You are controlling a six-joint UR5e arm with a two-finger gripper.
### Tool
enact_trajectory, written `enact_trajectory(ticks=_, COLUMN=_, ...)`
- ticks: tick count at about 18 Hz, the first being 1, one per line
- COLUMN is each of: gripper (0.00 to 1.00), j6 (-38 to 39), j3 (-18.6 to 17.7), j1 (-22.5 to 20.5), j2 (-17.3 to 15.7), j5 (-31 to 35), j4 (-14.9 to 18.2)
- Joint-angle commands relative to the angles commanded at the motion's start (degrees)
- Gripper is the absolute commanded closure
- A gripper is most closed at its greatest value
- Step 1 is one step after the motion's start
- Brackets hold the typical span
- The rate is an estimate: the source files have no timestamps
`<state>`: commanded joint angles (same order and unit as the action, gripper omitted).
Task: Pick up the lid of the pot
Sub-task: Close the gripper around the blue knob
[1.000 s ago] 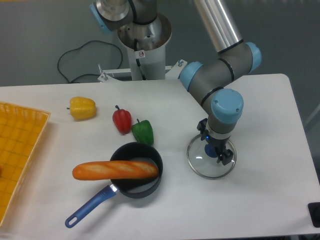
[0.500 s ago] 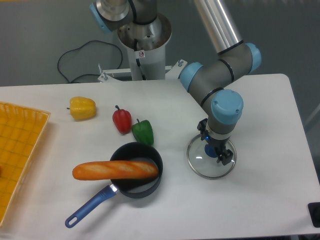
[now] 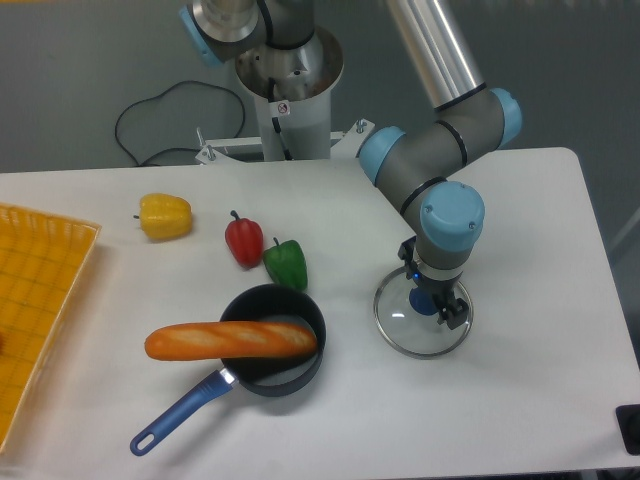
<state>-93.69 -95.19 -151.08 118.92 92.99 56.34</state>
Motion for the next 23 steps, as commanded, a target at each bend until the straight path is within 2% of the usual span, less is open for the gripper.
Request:
enact_trajectory(ticks=18, gripper=0.0, j6=0.0, j3=0.0, j1=0.09, j2=0.44, j5=0.0, j4=-0.35)
enact_trajectory(ticks=23, gripper=0.18, j6=-0.09, j3=0.26, j1=0.09, j2=0.53, j5=0.09, j4=-0.26)
